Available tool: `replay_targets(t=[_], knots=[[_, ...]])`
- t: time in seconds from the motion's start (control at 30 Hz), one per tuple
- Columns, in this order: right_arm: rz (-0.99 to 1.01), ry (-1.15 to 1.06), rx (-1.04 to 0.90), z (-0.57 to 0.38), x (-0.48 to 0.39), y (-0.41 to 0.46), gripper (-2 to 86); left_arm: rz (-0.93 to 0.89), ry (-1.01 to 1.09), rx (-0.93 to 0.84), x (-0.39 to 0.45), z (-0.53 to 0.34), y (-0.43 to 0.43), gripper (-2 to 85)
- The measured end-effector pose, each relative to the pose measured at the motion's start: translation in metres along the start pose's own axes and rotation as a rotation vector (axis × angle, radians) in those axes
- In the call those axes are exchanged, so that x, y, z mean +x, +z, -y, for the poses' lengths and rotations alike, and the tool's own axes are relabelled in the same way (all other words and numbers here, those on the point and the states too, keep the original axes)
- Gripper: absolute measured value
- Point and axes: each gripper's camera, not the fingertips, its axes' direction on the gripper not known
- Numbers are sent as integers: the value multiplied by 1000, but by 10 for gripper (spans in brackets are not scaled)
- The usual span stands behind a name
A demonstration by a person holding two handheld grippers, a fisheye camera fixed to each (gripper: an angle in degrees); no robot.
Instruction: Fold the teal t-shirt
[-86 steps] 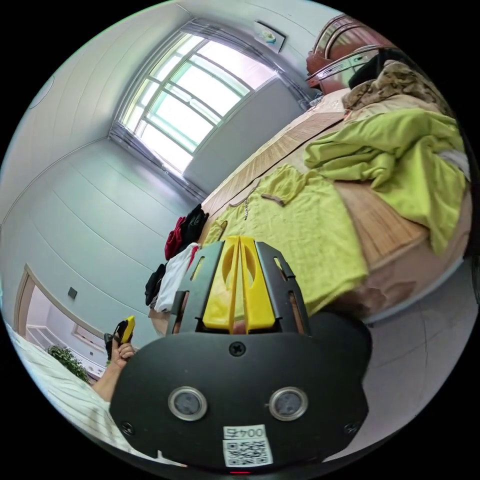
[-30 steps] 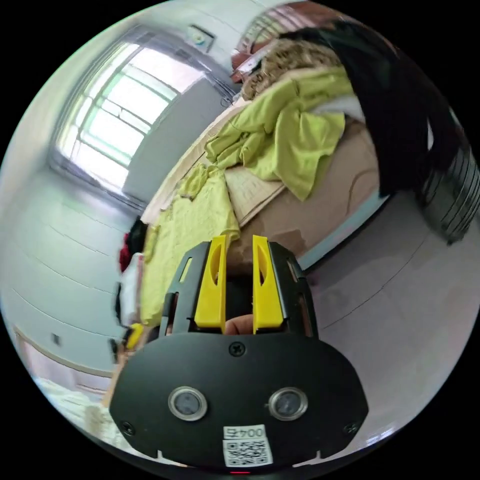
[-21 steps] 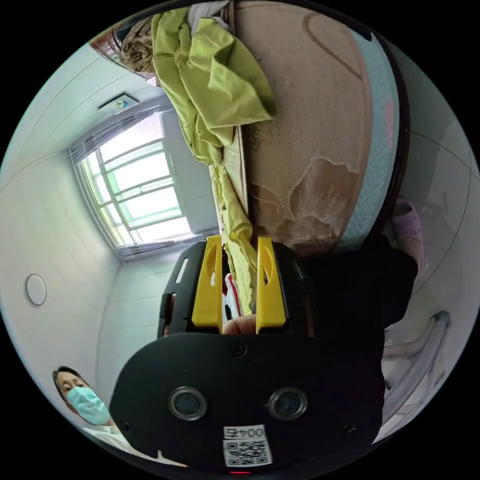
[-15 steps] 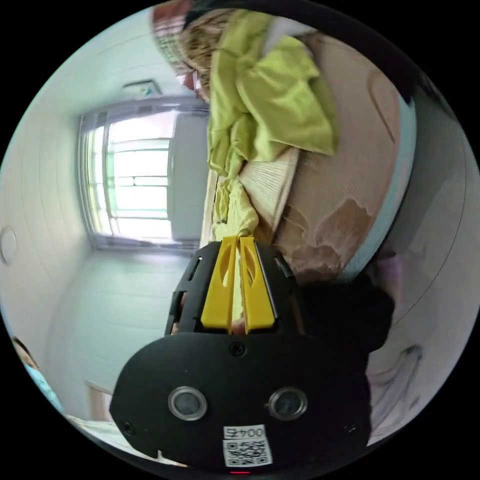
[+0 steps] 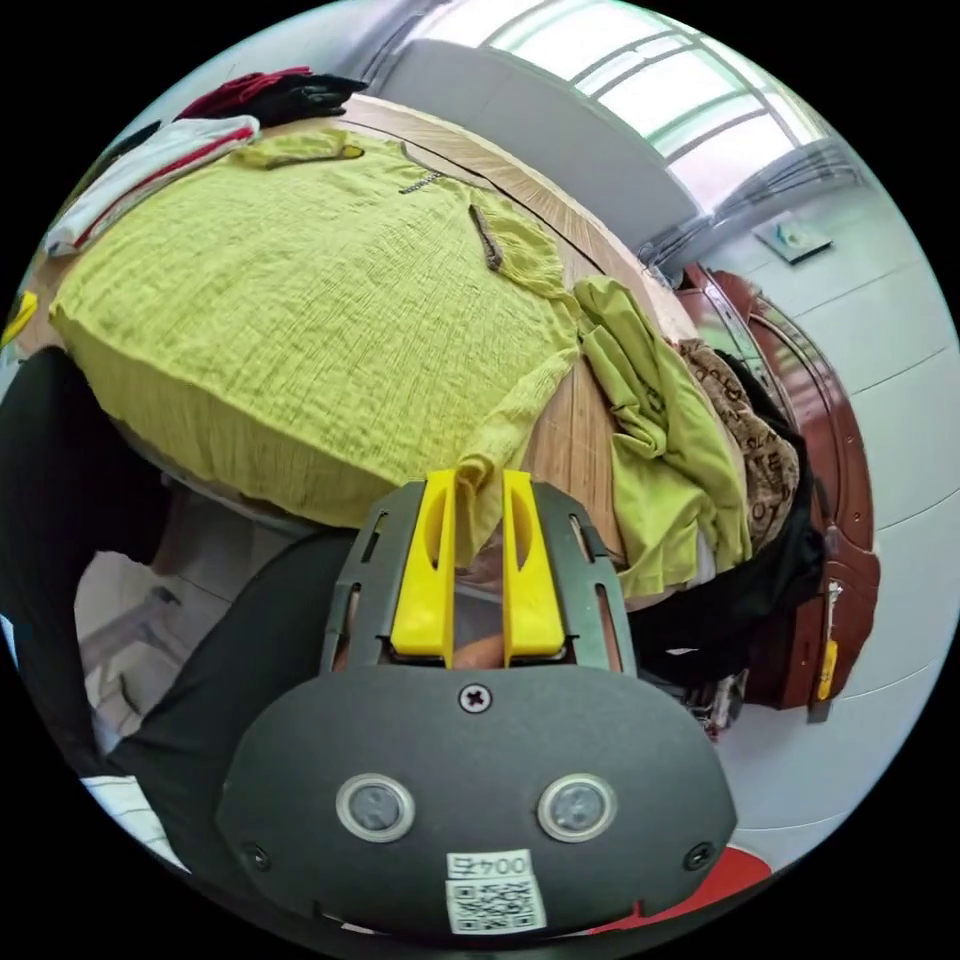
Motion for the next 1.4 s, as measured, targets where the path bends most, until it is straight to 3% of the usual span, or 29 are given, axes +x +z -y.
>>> replay_targets(t=[0.07,0.17,0.3,0.43,0.63,0.87,1.17,1.27,1.4], knots=[[31,25,22,-12,2,-1,86,1,-3,-2,-3,1,3,20],[233,183,68,-43,38,-2,100,10,3,-11,-5,5,9,20],[765,575,139,-90,134,34,99,29,7,-19,-9,8,17,22],[1010,716,207,-92,175,58,87,15,-8,-13,-16,7,22,24],[929,639,12,-56,164,81,81,14,-15,-13,-27,6,27,25],[825,585,9,-53,183,68,22,33,-7,-23,-37,12,34,31],[697,871,22,-149,297,76,16,79,35,-30,-45,22,38,57],[771,1000,102,-190,329,68,10,101,63,-36,-44,27,41,65],[1175,1055,329,-232,337,46,10,134,103,-40,-42,36,44,71]])
